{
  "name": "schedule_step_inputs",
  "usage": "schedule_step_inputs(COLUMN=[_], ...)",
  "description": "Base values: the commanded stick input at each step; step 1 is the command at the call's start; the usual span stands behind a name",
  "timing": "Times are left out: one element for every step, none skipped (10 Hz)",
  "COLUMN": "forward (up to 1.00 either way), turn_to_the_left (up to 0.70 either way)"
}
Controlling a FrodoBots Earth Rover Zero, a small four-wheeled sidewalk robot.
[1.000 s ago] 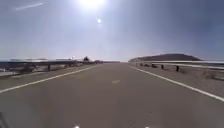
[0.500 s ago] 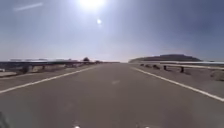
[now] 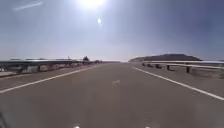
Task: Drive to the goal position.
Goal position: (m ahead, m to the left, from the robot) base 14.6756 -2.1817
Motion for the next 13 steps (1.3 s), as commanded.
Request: schedule_step_inputs(forward=[1.0, 1.0, 1.0, 1.0, 1.0, 1.0, 1.0, 1.0, 1.0, 1.0, 1.0, 1.0, 1.0], turn_to_the_left=[0.0, 0.0, 0.0, 0.0, 0.0, 0.0, 0.0, 0.0, 0.0, 0.0, 0.0, 0.0, 0.0])
